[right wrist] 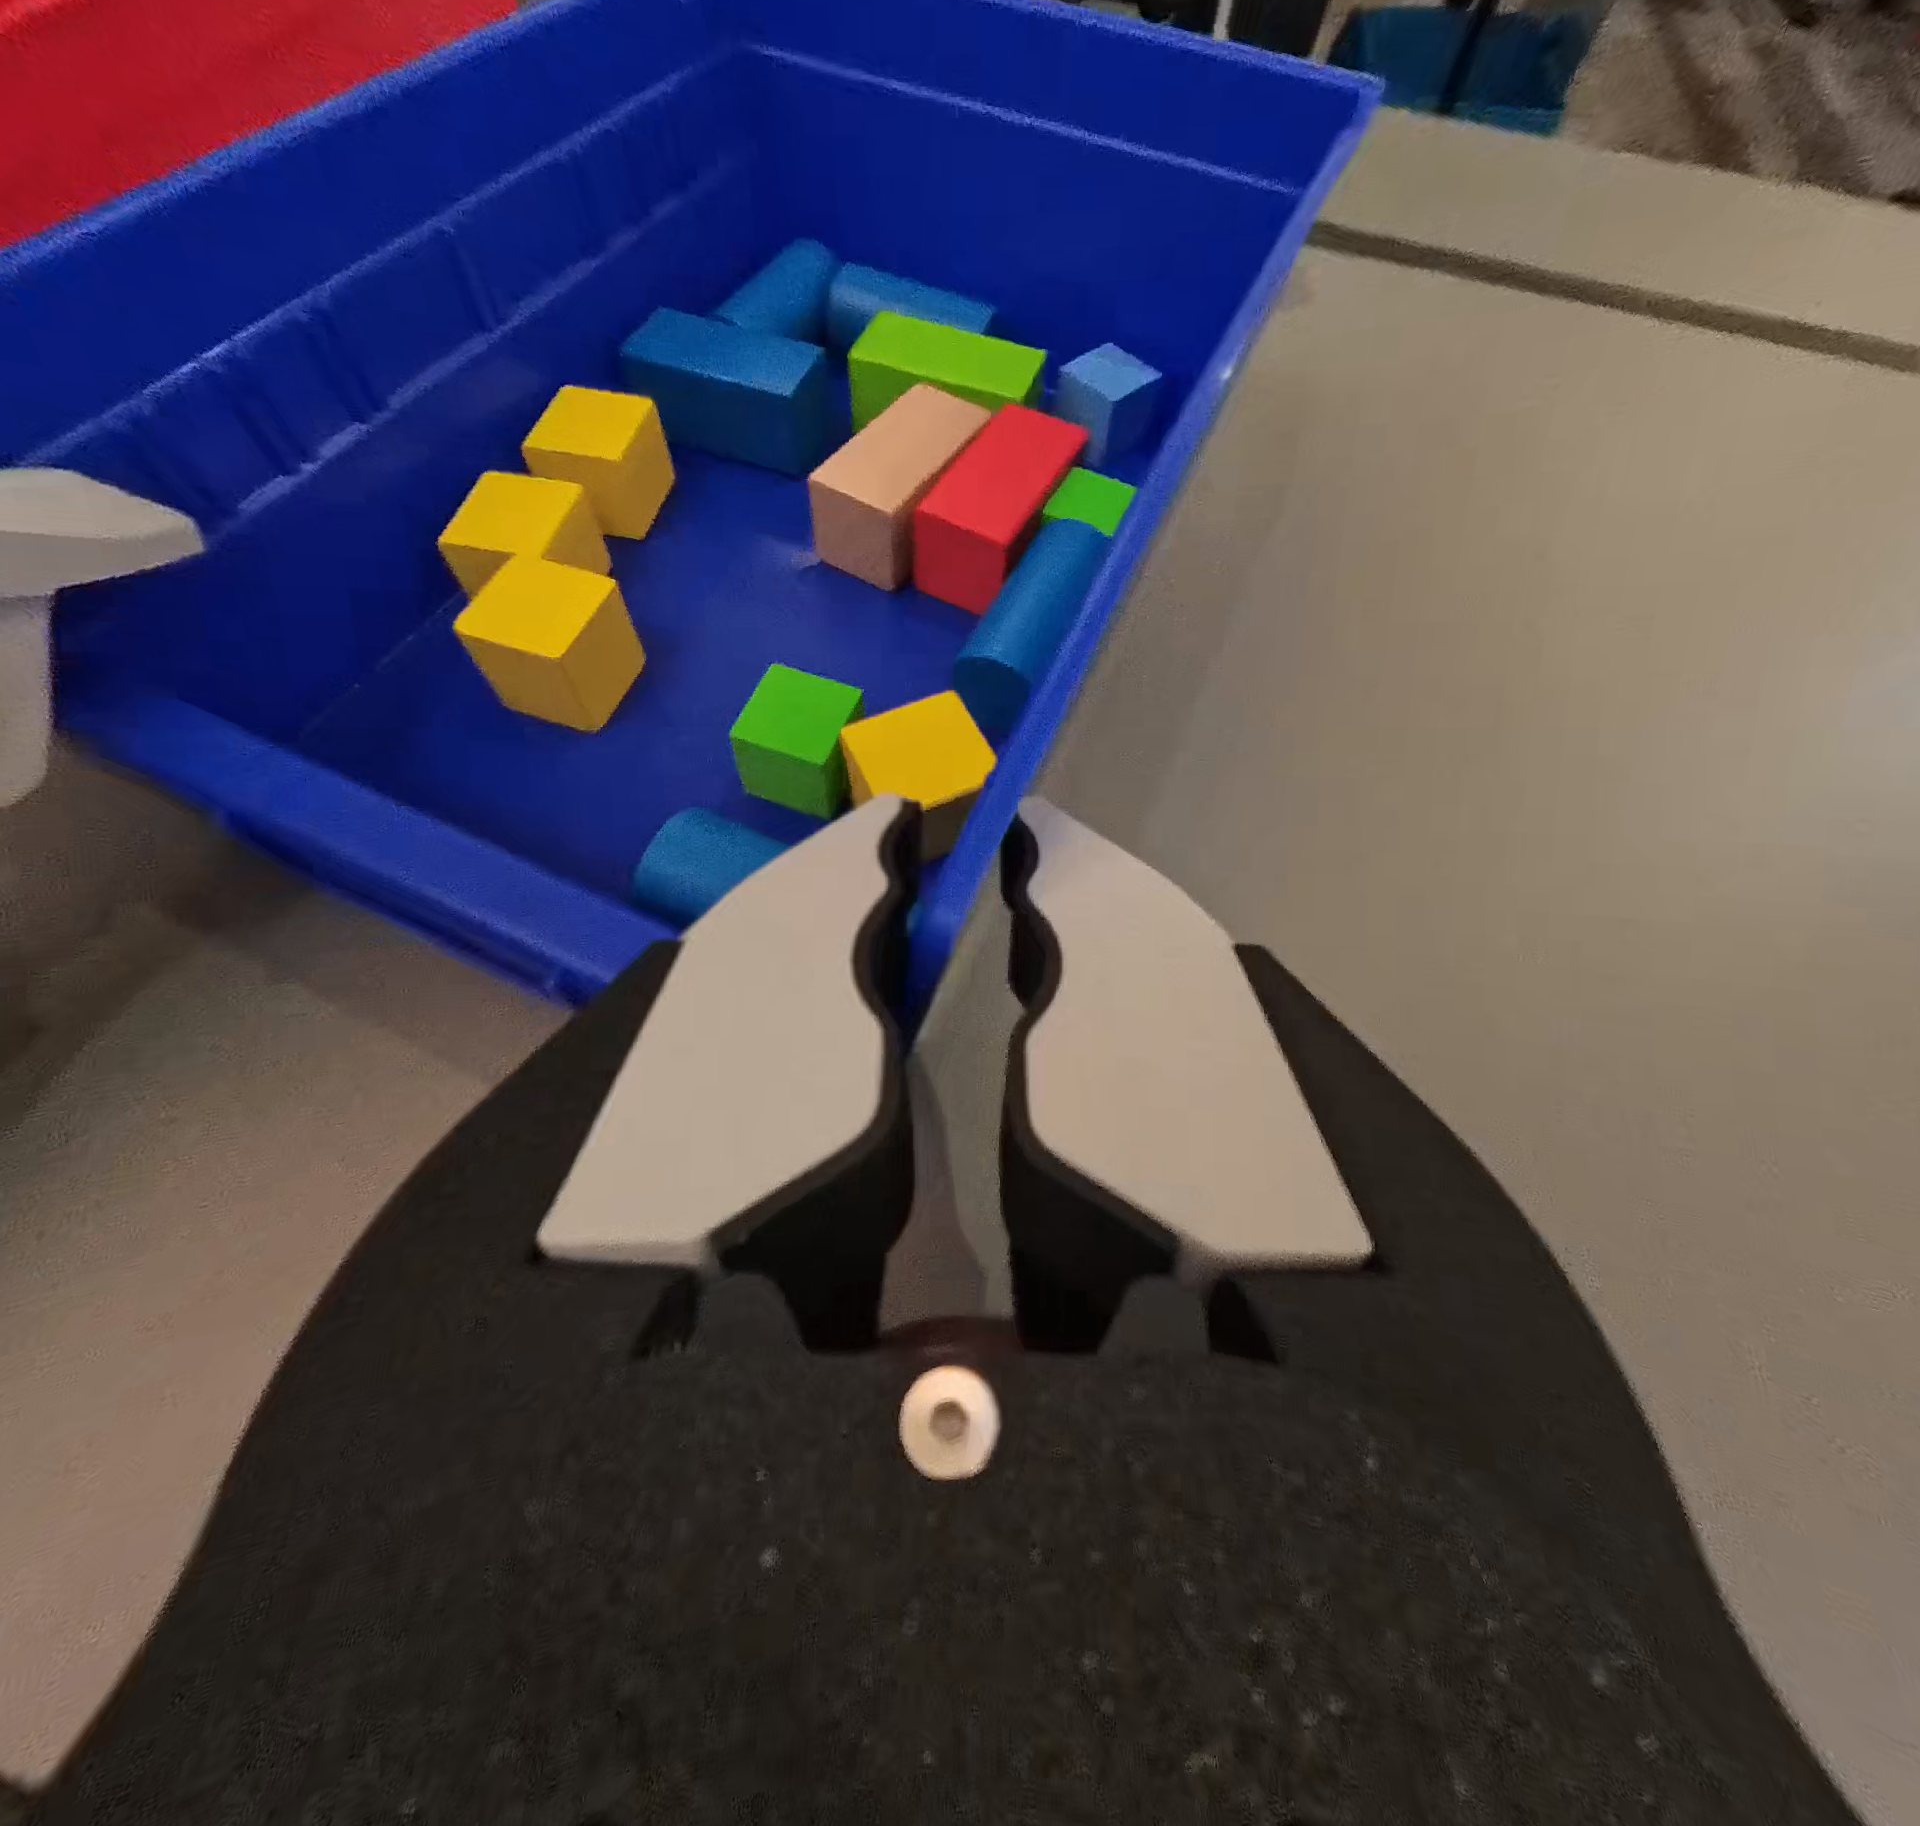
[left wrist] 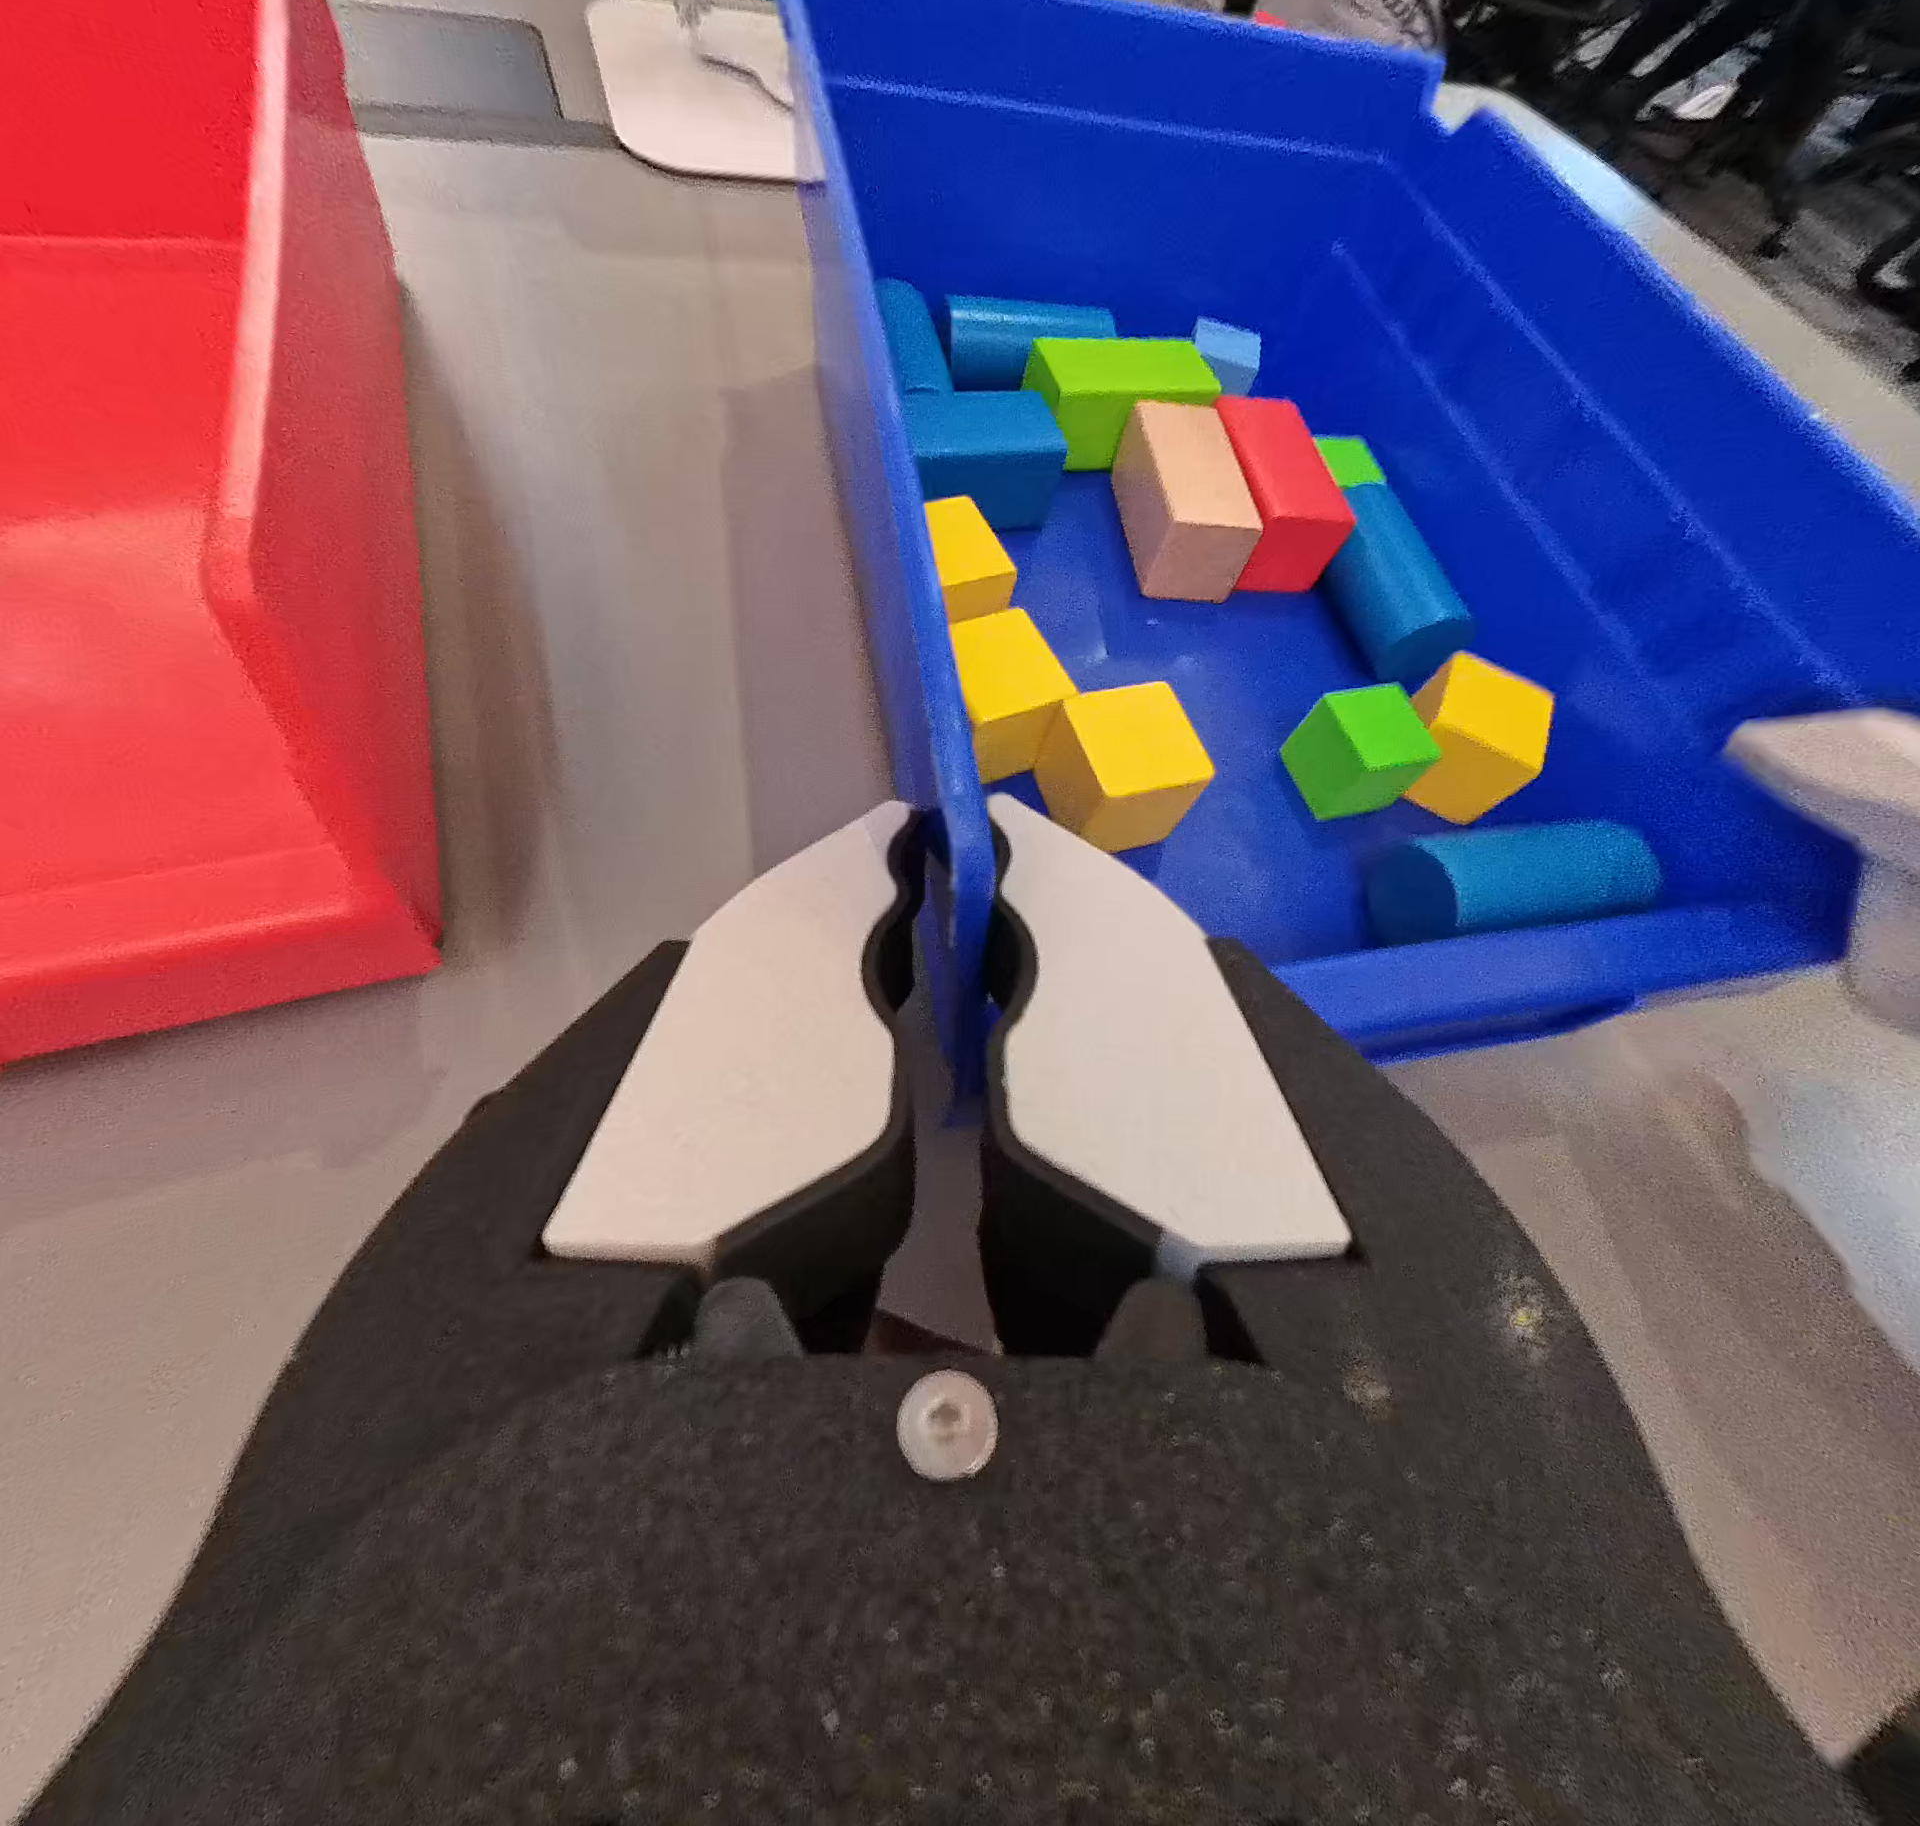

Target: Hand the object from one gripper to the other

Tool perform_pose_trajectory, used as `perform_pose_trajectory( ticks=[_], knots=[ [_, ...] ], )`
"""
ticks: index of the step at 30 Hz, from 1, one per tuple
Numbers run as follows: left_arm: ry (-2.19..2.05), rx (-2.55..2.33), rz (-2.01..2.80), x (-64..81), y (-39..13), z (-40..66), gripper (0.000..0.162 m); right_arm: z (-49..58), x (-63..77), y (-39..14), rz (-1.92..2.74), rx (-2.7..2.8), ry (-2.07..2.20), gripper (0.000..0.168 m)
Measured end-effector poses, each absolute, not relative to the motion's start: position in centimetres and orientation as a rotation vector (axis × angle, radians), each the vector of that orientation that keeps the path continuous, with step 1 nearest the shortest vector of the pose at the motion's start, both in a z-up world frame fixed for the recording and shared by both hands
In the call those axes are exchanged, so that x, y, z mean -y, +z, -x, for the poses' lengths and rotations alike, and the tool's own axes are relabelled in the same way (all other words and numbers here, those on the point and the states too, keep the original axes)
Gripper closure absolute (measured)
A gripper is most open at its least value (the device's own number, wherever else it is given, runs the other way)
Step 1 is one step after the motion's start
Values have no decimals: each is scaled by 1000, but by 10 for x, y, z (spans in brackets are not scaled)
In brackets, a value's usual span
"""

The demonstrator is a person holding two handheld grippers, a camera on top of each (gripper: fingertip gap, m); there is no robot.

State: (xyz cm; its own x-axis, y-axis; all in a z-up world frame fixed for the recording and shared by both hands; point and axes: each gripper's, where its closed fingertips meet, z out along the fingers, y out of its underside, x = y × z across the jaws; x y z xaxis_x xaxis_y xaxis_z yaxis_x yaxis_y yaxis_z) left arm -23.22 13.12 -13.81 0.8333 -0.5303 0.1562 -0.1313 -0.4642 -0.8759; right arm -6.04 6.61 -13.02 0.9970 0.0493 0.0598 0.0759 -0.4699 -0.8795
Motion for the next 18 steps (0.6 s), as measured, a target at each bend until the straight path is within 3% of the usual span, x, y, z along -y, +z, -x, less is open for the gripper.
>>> perform_pose_trajectory(
  ticks=[7, 18],
  knots=[
    [-340, -505, 1648, -110, -83, 232, 158, 53, -49, -65, 1648, 99, -260, 162],
    [-323, -500, 1697, -116, -92, 238, 159, 57, -57, -78, 1694, 49, -204, 162]
  ],
)
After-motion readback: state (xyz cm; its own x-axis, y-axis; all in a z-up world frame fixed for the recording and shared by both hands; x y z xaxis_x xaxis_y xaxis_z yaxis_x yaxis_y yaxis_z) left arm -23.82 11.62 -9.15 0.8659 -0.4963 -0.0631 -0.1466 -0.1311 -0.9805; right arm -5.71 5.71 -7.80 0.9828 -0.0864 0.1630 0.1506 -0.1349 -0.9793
